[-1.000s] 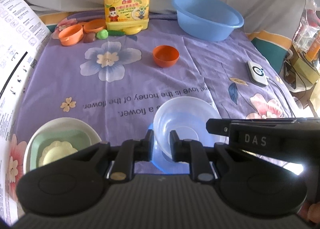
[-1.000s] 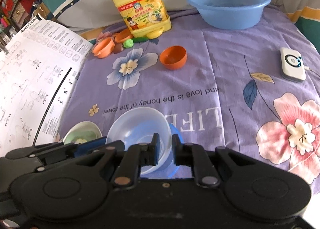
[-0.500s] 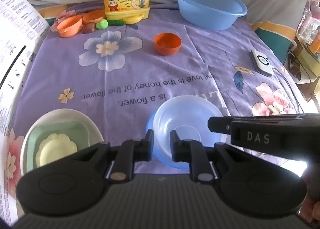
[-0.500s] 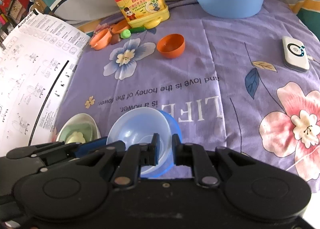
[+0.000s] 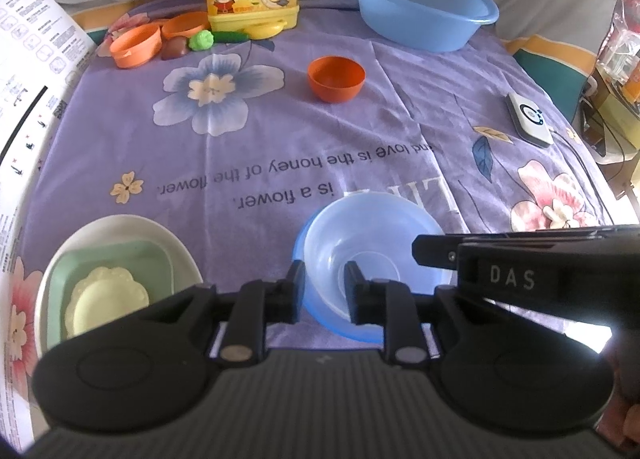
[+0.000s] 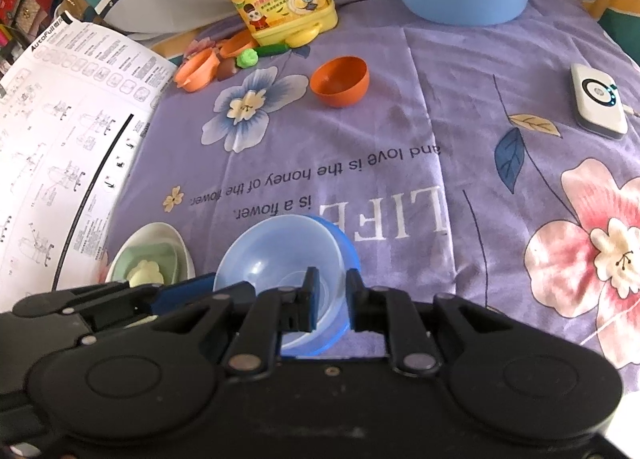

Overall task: Organize plates and bowls
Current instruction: 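Open both grippers to release the clear bowl and withdraw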

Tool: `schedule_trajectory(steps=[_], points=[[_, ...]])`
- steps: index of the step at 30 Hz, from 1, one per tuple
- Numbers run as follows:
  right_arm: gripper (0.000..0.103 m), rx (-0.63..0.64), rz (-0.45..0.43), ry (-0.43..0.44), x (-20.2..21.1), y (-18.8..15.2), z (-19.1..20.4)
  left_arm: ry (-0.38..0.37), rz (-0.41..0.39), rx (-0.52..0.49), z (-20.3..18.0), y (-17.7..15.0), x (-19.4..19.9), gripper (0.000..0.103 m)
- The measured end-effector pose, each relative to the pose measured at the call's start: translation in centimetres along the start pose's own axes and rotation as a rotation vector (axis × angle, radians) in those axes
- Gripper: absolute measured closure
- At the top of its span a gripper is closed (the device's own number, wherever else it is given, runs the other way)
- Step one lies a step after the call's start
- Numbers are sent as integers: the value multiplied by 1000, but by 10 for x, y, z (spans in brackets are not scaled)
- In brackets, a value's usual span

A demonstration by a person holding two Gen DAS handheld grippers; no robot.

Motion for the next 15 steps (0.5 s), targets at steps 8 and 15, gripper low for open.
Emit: schedule_trajectory(steps=[8, 15], points=[[67, -37, -41, 7, 13, 8, -7, 66, -63, 45, 22, 11, 17, 28], [0, -19, -115, -53, 32, 17, -18, 58, -79, 103, 40, 11, 27, 0]])
Point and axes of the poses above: each gripper's, at about its wrist camera, not at the fingertips, and x roughly against the way its jaws point, z to its left, y to its top, the point moved 10 cm from there along -x, roughly the way its jaws point
